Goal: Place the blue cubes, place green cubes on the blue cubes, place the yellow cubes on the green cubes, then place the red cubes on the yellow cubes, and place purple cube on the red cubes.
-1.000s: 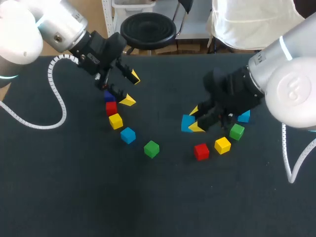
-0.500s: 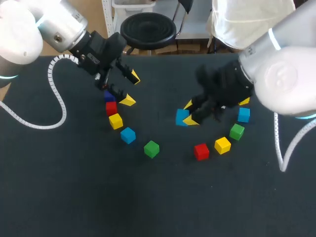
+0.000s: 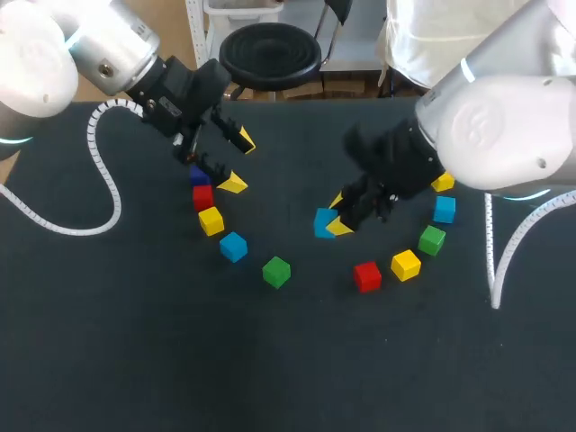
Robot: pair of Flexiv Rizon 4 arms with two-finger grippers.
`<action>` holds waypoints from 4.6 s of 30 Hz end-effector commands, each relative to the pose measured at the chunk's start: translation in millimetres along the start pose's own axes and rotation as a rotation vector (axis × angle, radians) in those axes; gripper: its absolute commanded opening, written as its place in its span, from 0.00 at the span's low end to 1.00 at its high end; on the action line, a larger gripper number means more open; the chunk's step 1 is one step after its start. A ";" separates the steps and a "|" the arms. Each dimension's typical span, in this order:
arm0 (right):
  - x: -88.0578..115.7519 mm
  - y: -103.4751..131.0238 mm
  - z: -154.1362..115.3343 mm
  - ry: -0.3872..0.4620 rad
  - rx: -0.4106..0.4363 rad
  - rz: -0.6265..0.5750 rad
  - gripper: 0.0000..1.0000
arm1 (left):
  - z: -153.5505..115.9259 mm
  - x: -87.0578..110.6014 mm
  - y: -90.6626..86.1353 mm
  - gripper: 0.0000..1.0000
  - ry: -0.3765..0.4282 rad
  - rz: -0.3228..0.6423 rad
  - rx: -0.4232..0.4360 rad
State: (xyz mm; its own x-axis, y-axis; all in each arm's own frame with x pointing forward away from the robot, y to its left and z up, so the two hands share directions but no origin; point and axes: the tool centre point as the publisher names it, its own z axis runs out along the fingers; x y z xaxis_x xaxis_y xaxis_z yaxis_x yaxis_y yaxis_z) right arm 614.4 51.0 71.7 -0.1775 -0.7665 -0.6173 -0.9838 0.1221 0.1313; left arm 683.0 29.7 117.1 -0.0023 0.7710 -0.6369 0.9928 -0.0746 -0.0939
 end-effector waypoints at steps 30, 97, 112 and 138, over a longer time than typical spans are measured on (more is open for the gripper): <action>15.4 -4.3 14.7 -0.044 -0.052 -0.084 0.00 | 0.1 -0.2 1.1 1.00 0.003 0.000 0.002; 26.7 -52.5 39.0 -0.027 -0.111 -0.091 0.00 | 0.1 -0.2 1.1 1.00 0.003 0.000 0.002; 28.2 -57.5 45.2 -0.029 -0.101 -0.085 0.00 | 0.1 -0.2 1.1 1.00 0.003 0.000 0.002; 30.1 -66.1 50.6 -0.020 -0.111 -0.060 0.00 | 0.1 -0.2 1.1 1.00 0.003 0.000 0.002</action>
State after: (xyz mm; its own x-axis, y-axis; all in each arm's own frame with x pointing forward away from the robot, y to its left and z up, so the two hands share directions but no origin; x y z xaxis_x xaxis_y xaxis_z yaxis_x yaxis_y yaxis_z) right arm 670.0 51.1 6.4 -0.1185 -0.7594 -0.6398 -0.9846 0.0065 0.1745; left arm 683.0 29.7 117.1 -0.0024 0.7710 -0.6369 0.9928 -0.0746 -0.0939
